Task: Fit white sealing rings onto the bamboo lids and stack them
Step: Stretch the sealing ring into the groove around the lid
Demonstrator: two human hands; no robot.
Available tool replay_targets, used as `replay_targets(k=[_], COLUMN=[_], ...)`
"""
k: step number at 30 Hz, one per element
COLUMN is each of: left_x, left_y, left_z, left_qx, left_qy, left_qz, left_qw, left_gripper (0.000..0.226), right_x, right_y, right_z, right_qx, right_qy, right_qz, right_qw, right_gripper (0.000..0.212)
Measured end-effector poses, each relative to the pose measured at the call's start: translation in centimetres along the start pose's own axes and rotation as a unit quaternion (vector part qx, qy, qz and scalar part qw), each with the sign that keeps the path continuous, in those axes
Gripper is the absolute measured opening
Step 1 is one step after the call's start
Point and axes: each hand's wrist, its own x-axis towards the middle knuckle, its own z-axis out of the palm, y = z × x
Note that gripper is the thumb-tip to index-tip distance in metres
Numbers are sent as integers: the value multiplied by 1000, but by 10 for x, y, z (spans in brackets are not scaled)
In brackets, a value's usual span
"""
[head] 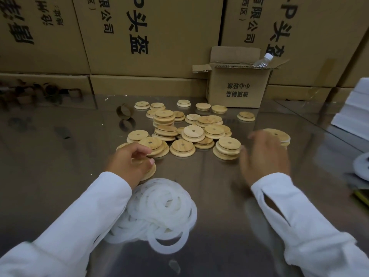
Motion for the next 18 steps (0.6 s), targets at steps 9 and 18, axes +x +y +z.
replay_targets(k=[9, 18], left_x=[3, 0], left_y=[-3, 3], left_z=[0, 1], left_qx=[3, -20], left_qy=[-6, 8], left_qz=[13, 51], left_qw=[1000, 998], left_gripper=[15, 13], right_x=[6, 2], right_y=[-19, -43], right_z=[41, 14], right_qx=[-137, 72], right_qy=[-132, 22], right_qz=[-43, -177], right_qw=[981, 981], right_gripper=[40, 59])
